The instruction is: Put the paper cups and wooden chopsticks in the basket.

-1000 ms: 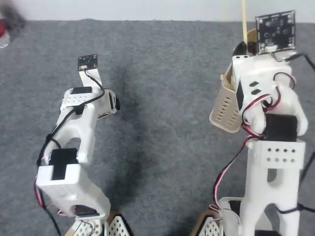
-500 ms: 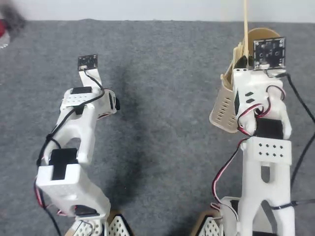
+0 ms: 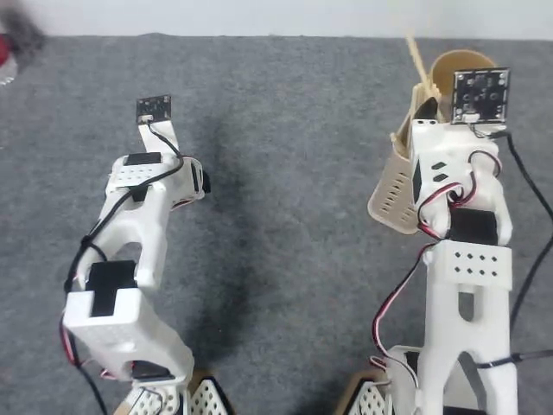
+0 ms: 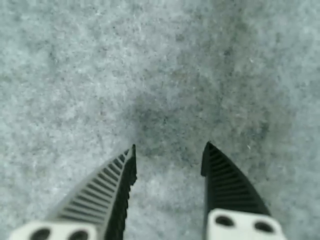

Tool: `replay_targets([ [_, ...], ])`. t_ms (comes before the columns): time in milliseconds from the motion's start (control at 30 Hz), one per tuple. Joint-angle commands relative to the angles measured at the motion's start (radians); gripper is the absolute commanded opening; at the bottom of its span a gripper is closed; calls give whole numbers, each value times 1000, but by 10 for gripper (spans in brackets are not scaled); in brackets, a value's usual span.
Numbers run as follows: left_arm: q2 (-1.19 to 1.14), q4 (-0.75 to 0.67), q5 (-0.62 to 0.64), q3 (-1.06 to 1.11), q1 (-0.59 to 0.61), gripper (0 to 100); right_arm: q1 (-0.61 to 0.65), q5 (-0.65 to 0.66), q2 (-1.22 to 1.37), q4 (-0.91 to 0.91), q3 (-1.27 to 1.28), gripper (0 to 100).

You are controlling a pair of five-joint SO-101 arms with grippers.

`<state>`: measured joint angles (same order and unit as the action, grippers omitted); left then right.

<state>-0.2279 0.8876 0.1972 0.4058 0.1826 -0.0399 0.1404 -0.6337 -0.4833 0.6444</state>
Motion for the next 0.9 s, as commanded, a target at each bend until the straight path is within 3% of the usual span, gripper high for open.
replay_targets([
  [0, 51, -14, 8, -2, -9, 209, -21, 54, -18, 16, -11, 75],
  [200, 51, -14, 8, -2, -9, 209, -21, 69, -15, 22, -12, 76],
  [433, 51, -14, 8, -2, -9, 209, 19, 187, 54, 13, -34, 76],
  [667, 51, -14, 8, -2, -9, 209, -7, 186, 282, -199, -324, 24],
  [867, 51, -14, 8, -2, -9, 209, -5, 184, 298, -291, -494, 9],
])
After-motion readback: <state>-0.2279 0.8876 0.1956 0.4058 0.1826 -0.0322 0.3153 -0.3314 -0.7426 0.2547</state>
